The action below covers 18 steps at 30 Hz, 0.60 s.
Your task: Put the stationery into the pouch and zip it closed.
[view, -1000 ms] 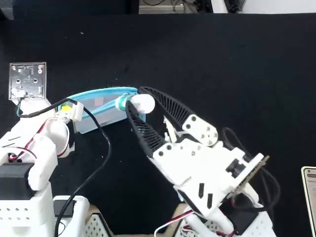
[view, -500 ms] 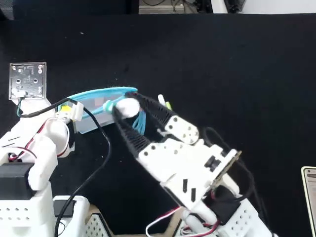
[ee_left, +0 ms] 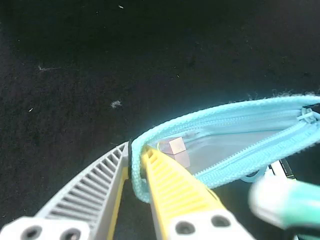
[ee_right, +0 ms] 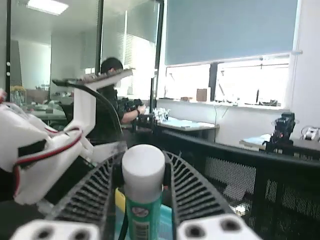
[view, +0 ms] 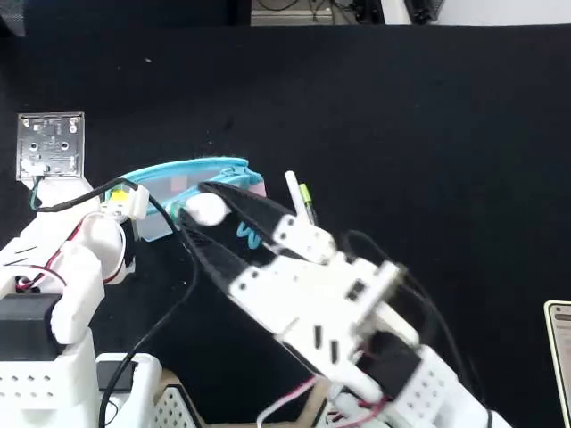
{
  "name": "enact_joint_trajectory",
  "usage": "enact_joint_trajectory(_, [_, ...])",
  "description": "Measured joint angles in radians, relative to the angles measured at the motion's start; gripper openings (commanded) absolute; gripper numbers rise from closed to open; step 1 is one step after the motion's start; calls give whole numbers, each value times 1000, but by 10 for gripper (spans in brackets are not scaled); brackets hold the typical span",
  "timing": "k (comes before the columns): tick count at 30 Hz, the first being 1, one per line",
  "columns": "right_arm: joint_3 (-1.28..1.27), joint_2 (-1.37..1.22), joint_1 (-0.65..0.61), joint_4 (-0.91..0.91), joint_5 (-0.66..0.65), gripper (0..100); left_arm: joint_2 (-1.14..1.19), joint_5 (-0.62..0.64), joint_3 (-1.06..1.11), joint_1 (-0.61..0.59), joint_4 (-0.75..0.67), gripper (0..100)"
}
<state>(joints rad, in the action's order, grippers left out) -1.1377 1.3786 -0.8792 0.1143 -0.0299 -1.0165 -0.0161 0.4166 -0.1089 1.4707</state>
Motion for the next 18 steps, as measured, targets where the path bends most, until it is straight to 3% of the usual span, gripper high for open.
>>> enact_joint_trajectory(18, [66,-129,0,-71,0,11,0,0,0,0,0,30])
